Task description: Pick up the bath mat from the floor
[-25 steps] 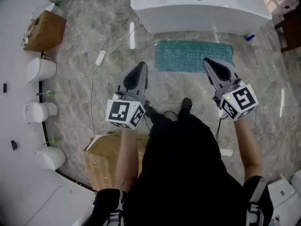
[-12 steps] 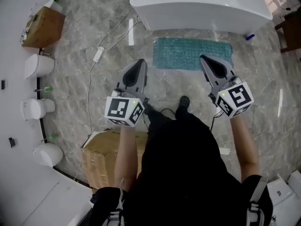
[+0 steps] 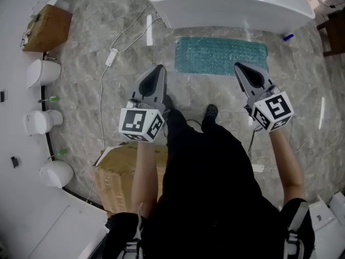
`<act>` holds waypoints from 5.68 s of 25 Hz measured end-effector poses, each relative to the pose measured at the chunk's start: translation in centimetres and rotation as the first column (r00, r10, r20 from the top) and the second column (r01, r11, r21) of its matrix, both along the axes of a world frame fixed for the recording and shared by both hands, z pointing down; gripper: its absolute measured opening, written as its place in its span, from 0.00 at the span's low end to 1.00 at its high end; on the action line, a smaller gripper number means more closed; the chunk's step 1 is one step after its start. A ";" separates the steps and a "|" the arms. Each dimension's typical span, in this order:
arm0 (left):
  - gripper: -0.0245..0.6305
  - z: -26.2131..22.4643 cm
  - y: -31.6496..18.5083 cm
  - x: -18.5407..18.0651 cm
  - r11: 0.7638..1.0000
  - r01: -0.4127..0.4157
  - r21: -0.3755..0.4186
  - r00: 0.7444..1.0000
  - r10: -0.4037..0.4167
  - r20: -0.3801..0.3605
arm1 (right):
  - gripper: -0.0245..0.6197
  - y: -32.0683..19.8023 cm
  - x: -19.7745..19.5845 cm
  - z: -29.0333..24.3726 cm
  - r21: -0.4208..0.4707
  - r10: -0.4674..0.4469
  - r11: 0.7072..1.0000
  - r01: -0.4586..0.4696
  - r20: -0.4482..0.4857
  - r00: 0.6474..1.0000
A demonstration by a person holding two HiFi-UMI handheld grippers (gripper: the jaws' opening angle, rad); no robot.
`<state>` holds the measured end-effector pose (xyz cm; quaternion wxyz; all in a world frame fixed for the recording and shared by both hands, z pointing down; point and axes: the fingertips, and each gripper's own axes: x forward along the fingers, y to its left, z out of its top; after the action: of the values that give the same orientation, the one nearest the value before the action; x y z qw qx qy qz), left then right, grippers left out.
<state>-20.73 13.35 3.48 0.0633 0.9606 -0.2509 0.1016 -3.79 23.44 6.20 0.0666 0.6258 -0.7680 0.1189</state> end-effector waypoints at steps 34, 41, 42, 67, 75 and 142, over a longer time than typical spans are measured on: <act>0.06 9.3 -30.6 7.6 0.942 -0.304 -0.143 0.951 0.309 0.014 | 0.06 -27.4 2.4 5.6 -0.084 0.315 0.947 -0.310 0.057 0.947; 0.06 15.3 -29.9 11.4 0.937 -0.319 -0.143 0.934 0.336 0.122 | 0.06 -28.5 7.0 11.3 -0.148 0.292 0.951 -0.271 0.145 0.945; 0.06 16.4 -29.8 11.9 0.938 -0.312 -0.151 0.935 0.331 0.128 | 0.06 -28.8 7.9 12.5 -0.158 0.296 0.949 -0.271 0.159 0.942; 0.06 63.4 -36.0 13.3 0.928 -0.155 -0.340 0.906 0.271 0.325 | 0.06 -35.3 11.6 54.8 -0.314 -0.068 0.944 0.102 0.120 0.990; 0.06 81.8 -38.6 11.4 0.911 0.025 -0.411 0.882 0.174 0.438 | 0.06 -36.8 12.1 68.1 -0.328 -0.056 0.939 0.108 0.163 0.985; 0.12 93.1 -28.1 20.1 0.766 0.023 -0.642 0.747 0.413 0.520 | 0.06 -34.0 14.2 68.5 -0.322 0.104 0.946 -0.026 0.226 0.968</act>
<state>-0.66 -14.74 96.60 0.2701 0.8156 -0.1018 0.5015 10.37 -10.57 74.68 0.0687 0.6132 -0.7200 0.3177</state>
